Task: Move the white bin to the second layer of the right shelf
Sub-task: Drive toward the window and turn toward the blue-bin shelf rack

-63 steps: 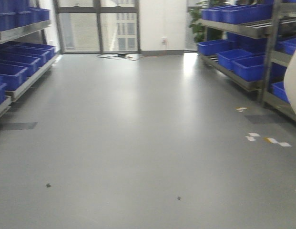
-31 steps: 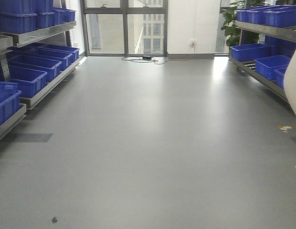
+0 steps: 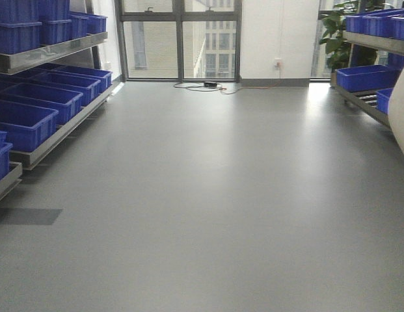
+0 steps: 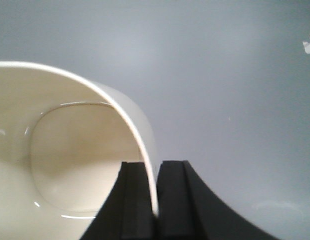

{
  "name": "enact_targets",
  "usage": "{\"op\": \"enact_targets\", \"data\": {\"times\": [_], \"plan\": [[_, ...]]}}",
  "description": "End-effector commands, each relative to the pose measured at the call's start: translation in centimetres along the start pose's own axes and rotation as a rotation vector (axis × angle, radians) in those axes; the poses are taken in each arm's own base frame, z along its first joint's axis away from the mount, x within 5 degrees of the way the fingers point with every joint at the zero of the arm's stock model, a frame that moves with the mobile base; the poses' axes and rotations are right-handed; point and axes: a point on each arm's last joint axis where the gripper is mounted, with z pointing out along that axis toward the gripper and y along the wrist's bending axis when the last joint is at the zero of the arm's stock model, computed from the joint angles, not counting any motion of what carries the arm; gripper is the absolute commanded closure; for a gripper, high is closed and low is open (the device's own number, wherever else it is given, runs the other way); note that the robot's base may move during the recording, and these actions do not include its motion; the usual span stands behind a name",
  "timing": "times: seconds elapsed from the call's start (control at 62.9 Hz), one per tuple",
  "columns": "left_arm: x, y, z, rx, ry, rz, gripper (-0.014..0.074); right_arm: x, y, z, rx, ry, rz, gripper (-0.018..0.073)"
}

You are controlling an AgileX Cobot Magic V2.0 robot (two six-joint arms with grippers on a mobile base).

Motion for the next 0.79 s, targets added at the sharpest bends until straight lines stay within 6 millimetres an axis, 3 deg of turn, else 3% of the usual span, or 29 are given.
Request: {"op": "enact_targets", "data": {"times": [0.0,0.779], "plan": [[0.08,0.05,-0.01,0.003,-0.072,-0.007,0.0512,-1.31,0.16,-0.62,-0.011,-0.099,-0.001,0.0482],[0.08,0.05,-0.01,0.003,-0.072,-0.007,0.0512,-1.31,0.16,-0.62,-0.011,-0.099,-0.001,0.0482]]}}
